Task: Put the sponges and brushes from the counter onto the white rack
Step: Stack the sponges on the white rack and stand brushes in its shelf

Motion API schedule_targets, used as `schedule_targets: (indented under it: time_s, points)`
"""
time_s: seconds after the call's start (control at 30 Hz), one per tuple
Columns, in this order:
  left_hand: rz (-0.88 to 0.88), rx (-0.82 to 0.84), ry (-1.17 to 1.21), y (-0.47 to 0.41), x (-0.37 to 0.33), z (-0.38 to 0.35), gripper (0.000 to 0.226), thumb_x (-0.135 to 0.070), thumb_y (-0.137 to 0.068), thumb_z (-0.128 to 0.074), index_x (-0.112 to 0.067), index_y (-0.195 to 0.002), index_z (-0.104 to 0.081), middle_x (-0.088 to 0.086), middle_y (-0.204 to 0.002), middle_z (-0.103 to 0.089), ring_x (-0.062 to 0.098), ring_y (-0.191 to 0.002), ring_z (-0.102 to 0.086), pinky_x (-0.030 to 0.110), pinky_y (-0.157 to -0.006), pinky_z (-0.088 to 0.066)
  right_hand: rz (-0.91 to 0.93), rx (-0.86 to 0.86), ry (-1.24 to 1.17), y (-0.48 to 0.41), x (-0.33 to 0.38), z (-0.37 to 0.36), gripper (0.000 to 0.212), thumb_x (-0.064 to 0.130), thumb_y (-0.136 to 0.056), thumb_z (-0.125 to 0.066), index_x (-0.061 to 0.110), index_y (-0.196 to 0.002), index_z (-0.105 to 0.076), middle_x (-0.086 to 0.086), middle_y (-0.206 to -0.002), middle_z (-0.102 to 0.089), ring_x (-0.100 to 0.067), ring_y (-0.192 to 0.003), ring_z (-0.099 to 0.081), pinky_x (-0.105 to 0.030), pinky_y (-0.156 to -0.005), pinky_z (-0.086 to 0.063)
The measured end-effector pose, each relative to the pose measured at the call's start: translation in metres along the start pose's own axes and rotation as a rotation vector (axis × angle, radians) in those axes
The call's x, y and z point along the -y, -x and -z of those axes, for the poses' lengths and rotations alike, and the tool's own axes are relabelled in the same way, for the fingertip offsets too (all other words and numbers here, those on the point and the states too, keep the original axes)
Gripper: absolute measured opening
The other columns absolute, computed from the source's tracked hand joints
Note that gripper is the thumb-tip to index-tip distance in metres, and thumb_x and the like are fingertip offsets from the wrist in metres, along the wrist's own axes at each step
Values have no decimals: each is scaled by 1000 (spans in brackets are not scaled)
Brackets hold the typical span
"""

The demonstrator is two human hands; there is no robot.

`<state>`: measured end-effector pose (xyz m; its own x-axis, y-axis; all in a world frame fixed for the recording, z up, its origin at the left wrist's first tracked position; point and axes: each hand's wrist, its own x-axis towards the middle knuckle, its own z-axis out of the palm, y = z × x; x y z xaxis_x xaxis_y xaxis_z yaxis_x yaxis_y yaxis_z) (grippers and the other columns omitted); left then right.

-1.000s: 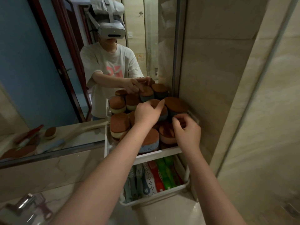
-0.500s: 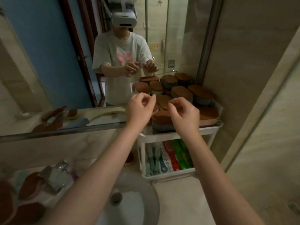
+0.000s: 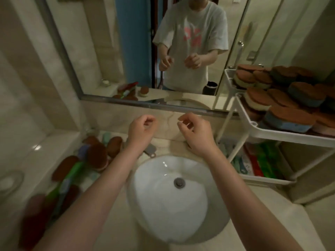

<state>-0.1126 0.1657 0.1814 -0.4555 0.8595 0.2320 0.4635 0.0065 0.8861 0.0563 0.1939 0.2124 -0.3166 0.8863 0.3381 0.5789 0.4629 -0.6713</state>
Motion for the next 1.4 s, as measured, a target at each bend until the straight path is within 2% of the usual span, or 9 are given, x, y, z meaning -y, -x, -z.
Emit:
schedule_targets:
  time_s: [0.2, 0.37, 0.53, 0.67, 0.8, 0.93, 1.03, 1.23, 1.4]
  points:
    - [210, -121, -99, 27, 105, 94, 7, -17, -87, -61, -13, -91, -65, 4, -90, -65, 19, -88, -60, 26, -79, -45, -66, 281, -101, 15, 33, -106, 16, 20, -89, -60, 15, -103, -66, 2, -89, -64, -17, -82, -61, -36, -78, -52]
    - [411, -173, -176, 69, 170, 166, 15, -20, -86, -60, -10, -95, -66, 8, -98, -67, 23, -92, -61, 31, -81, -46, -58, 488, -70, 36, 54, -189, 22, 22, -87, -63, 10, -105, -66, -10, -101, -70, -24, -89, -63, -33, -79, -49]
    - [591, -203, -258, 115, 210, 212, 18, -25, -83, -63, -14, -97, -66, 4, -97, -66, 24, -92, -62, 37, -85, -49, 105, 780, 57, 69, 70, -257, 32, 26, -85, -67, 12, -113, -64, -7, -110, -65, -26, -98, -62, -25, -74, -40]
    - [660, -207, -273, 146, 231, 226, 12, -14, -82, -66, -11, -93, -62, 17, -101, -65, 33, -95, -62, 44, -87, -50, 200, 1038, 162, 94, 73, -295, 53, 29, -80, -71, 16, -129, -54, -9, -128, -56, -26, -116, -53, -35, -96, -44]
    - [671, -232, -380, 172, 244, 234, 24, -20, -80, -69, -12, -102, -61, 9, -111, -56, 24, -104, -54, 32, -89, -43, 450, 1221, 312, 115, 71, -318, 83, 29, -69, -79, 21, -141, -39, -10, -139, -42, -29, -125, -42, -37, -100, -41]
    - [755, -216, -436, 182, 255, 233, 46, -31, -78, -71, -14, -116, -53, 9, -122, -48, 26, -111, -49, 36, -90, -43, 678, 1227, 546, 130, 68, -330, 85, 26, -72, -75, 24, -144, -31, -10, -147, -29, -31, -133, -31, -40, -98, -42]
    - [824, -232, -492, 187, 257, 231, 54, -37, -74, -73, -9, -113, -49, 14, -122, -46, 31, -112, -47, 43, -92, -45, 696, 1183, 593, 135, 63, -338, 74, 25, -77, -70, 25, -142, -35, -8, -142, -35, -32, -130, -34, -39, -94, -43]
    - [919, -123, -570, 191, 270, 228, 65, -56, -65, -68, -10, -109, -56, 12, -111, -60, 29, -103, -57, 42, -85, -50, 495, 1147, 350, 122, 56, -335, 74, 36, -69, -75, 21, -134, -44, -11, -122, -50, -32, -109, -51, -38, -90, -46]
    - [881, -157, -493, 186, 264, 222, 40, -30, -78, -70, -8, -110, -59, 12, -97, -67, 30, -92, -63, 31, -70, -41, 363, 1046, 196, 101, 51, -323, 82, 44, -62, -75, 20, -134, -45, -13, -118, -55, -32, -106, -53, -37, -89, -46]
